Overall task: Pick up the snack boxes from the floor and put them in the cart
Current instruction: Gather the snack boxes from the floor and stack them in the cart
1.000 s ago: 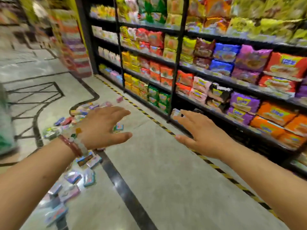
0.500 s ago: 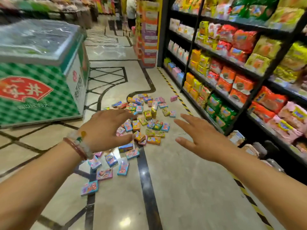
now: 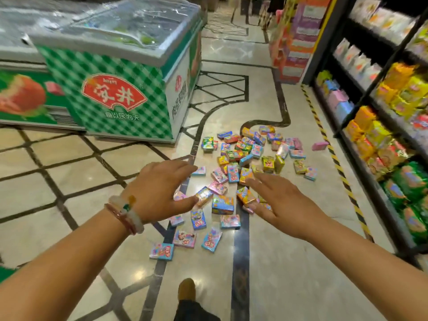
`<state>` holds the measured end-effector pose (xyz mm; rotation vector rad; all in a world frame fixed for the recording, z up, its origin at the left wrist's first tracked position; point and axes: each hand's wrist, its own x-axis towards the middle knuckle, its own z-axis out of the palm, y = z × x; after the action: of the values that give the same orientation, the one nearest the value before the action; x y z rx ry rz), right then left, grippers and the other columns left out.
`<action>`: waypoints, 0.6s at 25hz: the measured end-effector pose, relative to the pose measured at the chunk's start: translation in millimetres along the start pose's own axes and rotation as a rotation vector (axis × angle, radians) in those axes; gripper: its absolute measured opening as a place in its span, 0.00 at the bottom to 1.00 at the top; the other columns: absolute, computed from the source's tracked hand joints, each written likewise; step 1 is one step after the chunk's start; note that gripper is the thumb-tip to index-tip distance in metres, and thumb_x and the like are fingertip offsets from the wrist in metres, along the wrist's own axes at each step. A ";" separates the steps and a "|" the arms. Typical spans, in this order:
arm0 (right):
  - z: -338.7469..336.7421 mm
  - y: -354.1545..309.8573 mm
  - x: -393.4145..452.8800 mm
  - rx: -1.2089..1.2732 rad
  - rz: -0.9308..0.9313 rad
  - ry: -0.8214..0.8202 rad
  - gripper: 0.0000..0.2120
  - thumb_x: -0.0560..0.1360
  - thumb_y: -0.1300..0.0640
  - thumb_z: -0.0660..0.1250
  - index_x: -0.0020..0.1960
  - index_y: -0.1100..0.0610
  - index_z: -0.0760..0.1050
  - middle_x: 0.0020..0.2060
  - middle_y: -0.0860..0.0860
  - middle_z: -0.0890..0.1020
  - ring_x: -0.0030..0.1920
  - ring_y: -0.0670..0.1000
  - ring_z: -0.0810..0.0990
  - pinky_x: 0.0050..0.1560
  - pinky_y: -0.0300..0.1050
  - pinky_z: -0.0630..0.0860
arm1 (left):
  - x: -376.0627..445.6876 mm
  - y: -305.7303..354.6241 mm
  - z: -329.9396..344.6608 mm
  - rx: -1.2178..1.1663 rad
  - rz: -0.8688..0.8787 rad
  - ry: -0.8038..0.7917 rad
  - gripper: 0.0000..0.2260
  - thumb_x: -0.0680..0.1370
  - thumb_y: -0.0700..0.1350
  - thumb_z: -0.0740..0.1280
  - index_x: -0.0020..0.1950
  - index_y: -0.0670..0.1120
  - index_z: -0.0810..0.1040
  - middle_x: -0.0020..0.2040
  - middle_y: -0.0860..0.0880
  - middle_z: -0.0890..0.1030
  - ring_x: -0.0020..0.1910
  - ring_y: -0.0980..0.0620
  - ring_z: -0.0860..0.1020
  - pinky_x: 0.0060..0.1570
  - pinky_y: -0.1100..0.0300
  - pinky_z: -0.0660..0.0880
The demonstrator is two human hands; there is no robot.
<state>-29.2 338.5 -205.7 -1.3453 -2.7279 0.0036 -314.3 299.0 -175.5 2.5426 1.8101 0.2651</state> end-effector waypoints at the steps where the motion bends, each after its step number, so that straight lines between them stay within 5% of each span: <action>1: 14.9 4.3 20.9 0.017 -0.017 0.006 0.27 0.75 0.41 0.55 0.65 0.55 0.75 0.60 0.56 0.80 0.58 0.58 0.79 0.51 0.55 0.78 | 14.5 -17.5 10.2 0.016 0.012 -0.004 0.34 0.69 0.66 0.55 0.66 0.47 0.74 0.62 0.47 0.78 0.59 0.45 0.78 0.56 0.47 0.72; 4: 64.5 21.7 84.6 0.063 -0.046 -0.015 0.26 0.74 0.41 0.56 0.67 0.54 0.71 0.60 0.55 0.79 0.59 0.54 0.74 0.52 0.53 0.78 | 60.3 -73.2 48.6 0.012 -0.013 -0.052 0.29 0.71 0.62 0.57 0.61 0.44 0.78 0.56 0.45 0.81 0.51 0.43 0.81 0.49 0.46 0.76; 8: 160.7 41.0 150.0 0.106 -0.092 -0.089 0.27 0.76 0.39 0.52 0.63 0.55 0.77 0.57 0.54 0.81 0.54 0.55 0.81 0.50 0.50 0.79 | 101.1 -131.1 134.6 -0.063 -0.054 -0.013 0.26 0.74 0.59 0.57 0.63 0.44 0.77 0.58 0.44 0.80 0.54 0.43 0.80 0.51 0.47 0.75; 10: 232.7 50.4 172.2 0.122 -0.097 -0.133 0.31 0.79 0.37 0.45 0.60 0.55 0.79 0.54 0.52 0.83 0.52 0.53 0.82 0.48 0.47 0.79 | 111.9 -156.7 205.0 -0.101 -0.079 -0.004 0.24 0.74 0.57 0.57 0.62 0.44 0.77 0.57 0.44 0.81 0.53 0.44 0.80 0.51 0.48 0.75; 15: 475.9 78.1 198.5 0.169 -0.097 -0.245 0.27 0.71 0.41 0.56 0.57 0.58 0.80 0.50 0.53 0.84 0.46 0.54 0.85 0.41 0.47 0.80 | 103.8 -204.3 452.1 -0.174 -0.176 -0.097 0.25 0.73 0.55 0.57 0.61 0.41 0.77 0.56 0.42 0.81 0.52 0.41 0.81 0.51 0.50 0.76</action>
<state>-130.6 563.2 -665.3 -1.2384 -2.9073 0.4083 -408.3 505.1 -629.0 2.2257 1.8702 0.2765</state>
